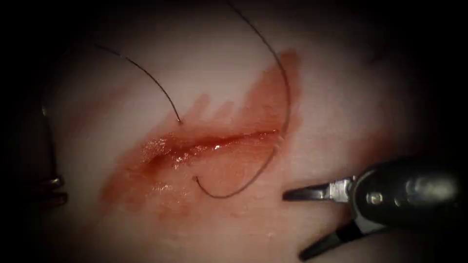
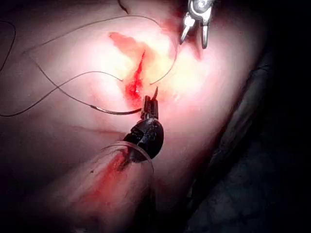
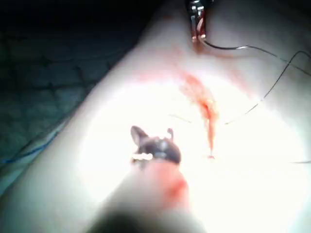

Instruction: Wound Closure

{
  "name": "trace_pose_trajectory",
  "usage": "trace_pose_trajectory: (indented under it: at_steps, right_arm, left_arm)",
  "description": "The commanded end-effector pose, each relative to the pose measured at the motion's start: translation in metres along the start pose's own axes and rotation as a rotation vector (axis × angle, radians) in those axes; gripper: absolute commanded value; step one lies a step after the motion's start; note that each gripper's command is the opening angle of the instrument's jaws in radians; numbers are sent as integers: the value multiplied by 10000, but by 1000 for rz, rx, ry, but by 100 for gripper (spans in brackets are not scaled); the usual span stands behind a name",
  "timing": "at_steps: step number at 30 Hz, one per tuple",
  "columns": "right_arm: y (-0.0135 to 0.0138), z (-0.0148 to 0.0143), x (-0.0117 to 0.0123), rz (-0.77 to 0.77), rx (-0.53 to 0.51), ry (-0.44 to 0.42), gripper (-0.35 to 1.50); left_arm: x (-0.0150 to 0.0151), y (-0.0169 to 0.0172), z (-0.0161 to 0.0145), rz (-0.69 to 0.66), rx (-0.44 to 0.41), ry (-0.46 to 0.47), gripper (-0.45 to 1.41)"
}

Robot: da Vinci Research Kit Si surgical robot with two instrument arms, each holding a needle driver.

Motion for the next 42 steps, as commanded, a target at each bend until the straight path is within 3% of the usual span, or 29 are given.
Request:
trace_pose_trajectory:
  at_steps: [1, 8, 12, 19, 20, 21, 22, 32, 42]
  right_arm:
    - [4, 24, -11, 3, -14, -9, 126]
    - [23, 78, -14, 26, -67, -10, 115]
    - [34, 97, -3, 39, -90, 33, 105]
    - [41, 123, 4, 45, -111, 34, 86]
    - [42, 124, 3, 45, -110, 34, 74]
    - [43, 125, 3, 45, -105, 34, 51]
    - [44, 125, 1, 43, -81, 36, -30]
    - [35, 97, 0, 43, -47, -3, -35]
    - [-10, 64, 25, 30, 69, -31, -35]
  left_arm:
    - [-4, 6, 7, -2, -2, 1, -45]
    - [-4, 6, 7, -2, -2, 1, -45]
    - [-4, 6, 7, -2, -2, 1, -45]
    - [-4, 6, 8, -2, -2, 1, -45]
    - [-4, 6, 8, -2, -2, 1, -45]
    - [-4, 7, 8, -2, -1, 1, -45]
    - [-3, 7, 8, -2, -1, 1, -45]
    - [-3, 7, 8, -2, -4, 2, -45]
    - [-4, 7, 9, -1, -5, 0, -45]
